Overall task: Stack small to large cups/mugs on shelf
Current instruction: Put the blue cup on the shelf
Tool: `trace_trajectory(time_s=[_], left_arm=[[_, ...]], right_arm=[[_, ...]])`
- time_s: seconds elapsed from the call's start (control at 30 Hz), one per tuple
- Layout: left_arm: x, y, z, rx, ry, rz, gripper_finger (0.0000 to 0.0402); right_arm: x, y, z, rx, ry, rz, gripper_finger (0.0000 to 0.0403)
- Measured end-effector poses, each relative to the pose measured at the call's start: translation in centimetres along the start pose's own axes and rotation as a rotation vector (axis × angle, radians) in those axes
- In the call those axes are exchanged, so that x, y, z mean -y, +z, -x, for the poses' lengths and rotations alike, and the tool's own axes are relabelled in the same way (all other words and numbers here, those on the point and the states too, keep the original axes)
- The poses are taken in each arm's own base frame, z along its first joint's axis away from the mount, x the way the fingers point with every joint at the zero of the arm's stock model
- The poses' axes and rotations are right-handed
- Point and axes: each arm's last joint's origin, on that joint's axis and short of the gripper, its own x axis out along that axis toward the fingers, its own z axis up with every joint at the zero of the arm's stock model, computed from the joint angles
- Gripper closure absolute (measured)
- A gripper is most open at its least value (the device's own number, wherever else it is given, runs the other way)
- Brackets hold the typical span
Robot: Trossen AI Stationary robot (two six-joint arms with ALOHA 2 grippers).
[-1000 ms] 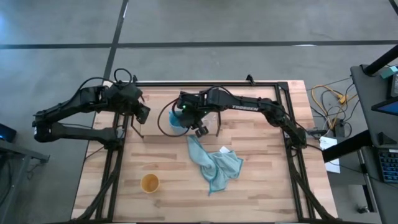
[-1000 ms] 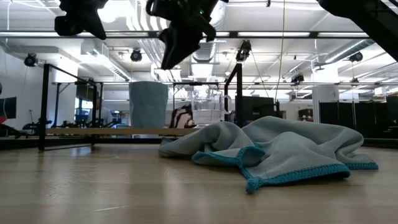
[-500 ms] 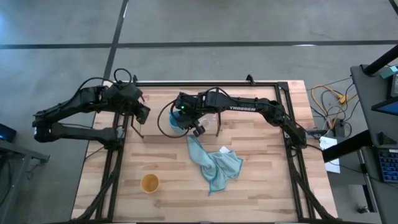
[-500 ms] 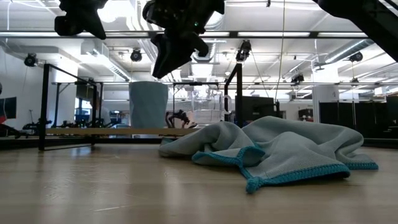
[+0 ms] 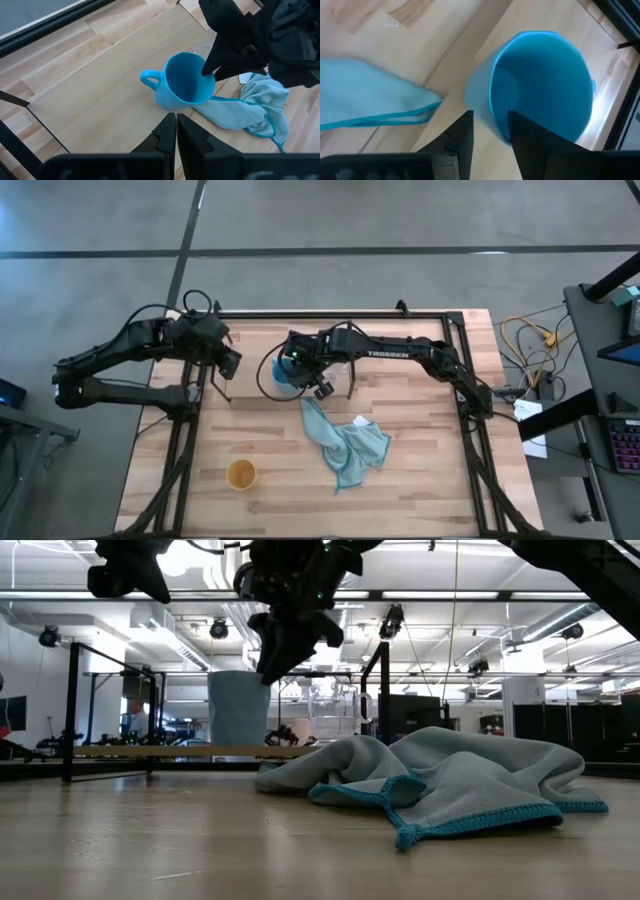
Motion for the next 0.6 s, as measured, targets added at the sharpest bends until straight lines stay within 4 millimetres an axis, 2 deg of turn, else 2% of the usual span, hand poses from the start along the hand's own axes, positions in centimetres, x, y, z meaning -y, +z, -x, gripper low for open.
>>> trace_trajectory(time_s=[0.23, 0.47, 0.6], left_arm=[[0.00, 0.00, 0.00, 0.000, 0.000, 0.000, 0.0402], [0.00, 0.00, 0.00, 0.000, 0.000, 0.000, 0.0402], [0.00, 0.00, 0.00, 0.000, 0.000, 0.000, 0.0402]], right_arm=[[-0.01, -0.20, -0.84, 0.016, -0.018, 0.000, 0.0297], [-0.08, -0.26, -0.96, 0.014, -0.015, -0.025, 0.0375], [0.11, -0.13, -0.95, 0.030, -0.030, -0.087, 0.0386]])
